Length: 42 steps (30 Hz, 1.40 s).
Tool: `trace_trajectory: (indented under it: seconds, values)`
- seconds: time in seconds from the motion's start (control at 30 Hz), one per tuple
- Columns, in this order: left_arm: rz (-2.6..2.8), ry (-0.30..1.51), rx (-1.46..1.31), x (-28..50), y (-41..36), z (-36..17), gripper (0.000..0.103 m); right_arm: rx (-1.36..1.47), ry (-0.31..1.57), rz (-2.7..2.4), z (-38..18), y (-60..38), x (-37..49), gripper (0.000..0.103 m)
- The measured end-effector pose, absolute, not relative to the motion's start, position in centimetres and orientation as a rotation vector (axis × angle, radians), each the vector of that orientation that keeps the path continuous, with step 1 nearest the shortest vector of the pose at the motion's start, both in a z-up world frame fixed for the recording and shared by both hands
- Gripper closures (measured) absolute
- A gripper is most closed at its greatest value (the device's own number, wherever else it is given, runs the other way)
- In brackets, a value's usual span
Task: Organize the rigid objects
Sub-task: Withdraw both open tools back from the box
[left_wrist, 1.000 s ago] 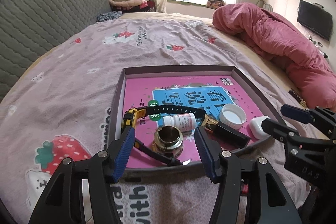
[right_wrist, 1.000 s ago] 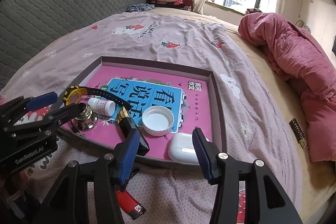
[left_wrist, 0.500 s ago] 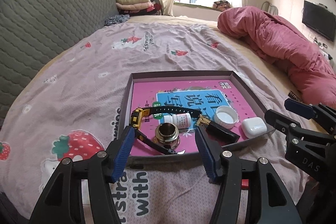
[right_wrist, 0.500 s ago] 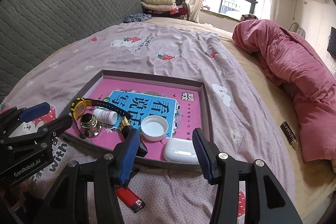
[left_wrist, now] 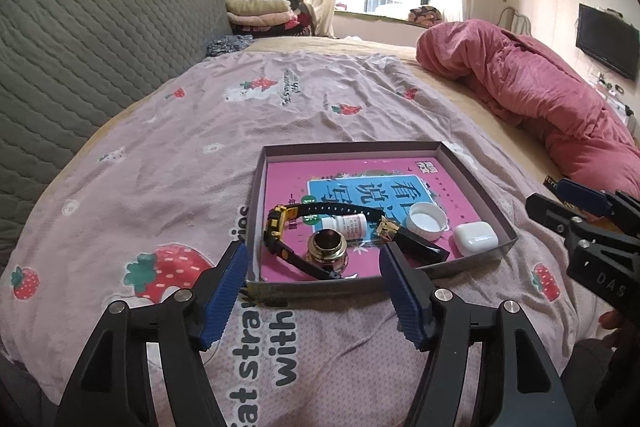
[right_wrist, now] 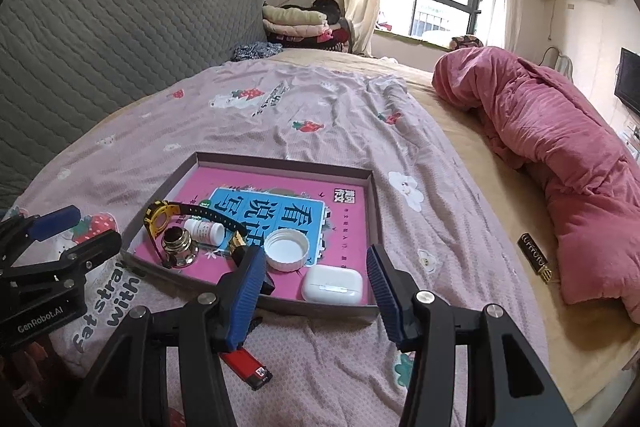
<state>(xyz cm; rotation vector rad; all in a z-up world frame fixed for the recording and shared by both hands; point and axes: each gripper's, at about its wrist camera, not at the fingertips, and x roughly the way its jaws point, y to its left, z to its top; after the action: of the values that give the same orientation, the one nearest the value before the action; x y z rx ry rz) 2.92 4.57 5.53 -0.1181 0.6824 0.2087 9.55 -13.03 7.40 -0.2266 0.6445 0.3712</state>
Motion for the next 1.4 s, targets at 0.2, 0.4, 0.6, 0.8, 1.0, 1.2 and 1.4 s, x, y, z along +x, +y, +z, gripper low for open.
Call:
trace_trajectory:
  seconds: [0.2, 0.4, 0.6, 0.8, 1.0, 1.2, 1.4]
  values:
    - [0.212, 0.677, -0.11, 1.9, 4.4, 6.1, 0.033, -0.213, 0.631, 0.366, 7.9, -14.0, 8.9, 0.051]
    - [0.202, 0.676, -0.104, 1.2, 4.0, 6.6, 0.033, -0.201, 0.609, 0.371, 8.6, -14.7, 8.1, 0.051]
    - [0.182, 0.695, -0.098, 0.8, 3.2, 6.6, 0.032, -0.195, 0.605, 0.386, 8.7, -15.2, 7.4, 0.051]
    - [0.166, 0.726, -0.106, 0.9, 2.8, 5.8, 0.032, -0.219, 0.619, 0.401, 7.8, -15.4, 6.9, 0.051]
    - [0.144, 0.769, -0.103, 1.1, 2.2, 4.8, 0.032, -0.248, 0.64, 0.417, 6.6, -15.5, 6.3, 0.051]
    - [0.135, 0.794, -0.096, 1.3, 1.8, 4.1, 0.032, -0.296, 0.654, 0.437, 5.6, -14.9, 5.6, 0.051]
    - [0.125, 0.825, -0.099, 1.2, 1.7, 3.5, 0.032, -0.328, 0.66, 0.47, 5.0, -14.3, 4.6, 0.051]
